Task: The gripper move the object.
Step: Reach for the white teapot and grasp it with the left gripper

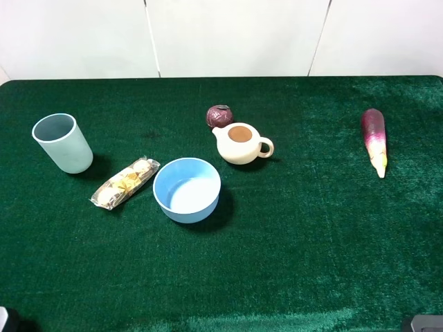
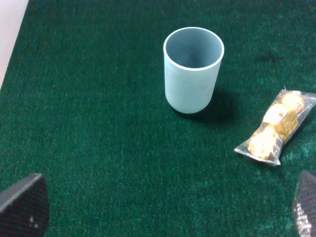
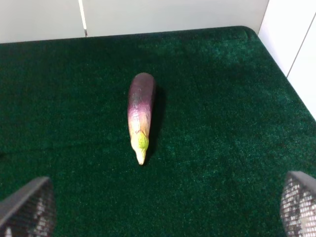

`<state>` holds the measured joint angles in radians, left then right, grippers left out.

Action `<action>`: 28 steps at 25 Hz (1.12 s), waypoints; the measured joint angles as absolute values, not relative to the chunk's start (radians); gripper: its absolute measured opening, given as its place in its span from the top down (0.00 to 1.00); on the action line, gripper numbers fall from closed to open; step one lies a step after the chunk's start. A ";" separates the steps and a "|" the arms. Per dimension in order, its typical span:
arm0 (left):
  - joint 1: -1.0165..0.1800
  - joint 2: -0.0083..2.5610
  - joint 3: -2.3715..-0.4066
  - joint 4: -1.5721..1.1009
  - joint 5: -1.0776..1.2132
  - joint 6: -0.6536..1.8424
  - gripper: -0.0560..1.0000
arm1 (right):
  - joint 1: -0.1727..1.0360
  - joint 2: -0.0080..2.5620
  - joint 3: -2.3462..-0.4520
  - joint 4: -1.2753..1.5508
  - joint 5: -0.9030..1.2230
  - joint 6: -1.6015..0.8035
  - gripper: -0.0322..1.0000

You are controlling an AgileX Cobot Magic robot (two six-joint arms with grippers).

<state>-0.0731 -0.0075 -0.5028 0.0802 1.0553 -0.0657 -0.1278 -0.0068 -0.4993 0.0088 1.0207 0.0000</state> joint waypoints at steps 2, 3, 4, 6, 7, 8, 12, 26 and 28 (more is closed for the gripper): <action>-0.073 -0.008 -0.503 0.080 1.055 -0.066 0.01 | -0.128 -0.007 -0.499 0.009 1.021 0.000 0.30; -0.073 -0.008 -0.503 0.080 1.055 -0.066 0.01 | -0.128 -0.007 -0.499 0.009 1.021 0.000 0.30; -0.073 -0.008 -0.503 0.080 1.055 -0.066 0.01 | -0.128 -0.007 -0.499 0.009 1.021 0.000 0.30; -0.073 -0.008 -0.503 0.080 1.055 -0.066 0.01 | -0.128 -0.007 -0.499 0.009 1.021 0.000 0.30; -0.073 -0.008 -0.503 0.080 1.055 -0.066 0.01 | -0.128 -0.007 -0.499 0.009 1.021 0.000 0.30; -0.073 -0.008 -0.503 0.080 1.055 -0.066 0.01 | -0.128 -0.007 -0.499 0.009 1.021 0.000 0.30; -0.073 -0.008 -0.503 0.080 1.055 -0.066 0.01 | -0.128 -0.007 -0.499 0.009 1.021 0.000 0.30; -0.073 -0.008 -0.503 0.080 1.055 -0.067 0.01 | -0.128 -0.007 -0.499 0.009 1.021 0.000 0.30; -0.073 -0.008 -0.503 0.080 1.055 -0.067 0.01 | -0.128 -0.007 -0.499 0.009 1.021 0.000 0.30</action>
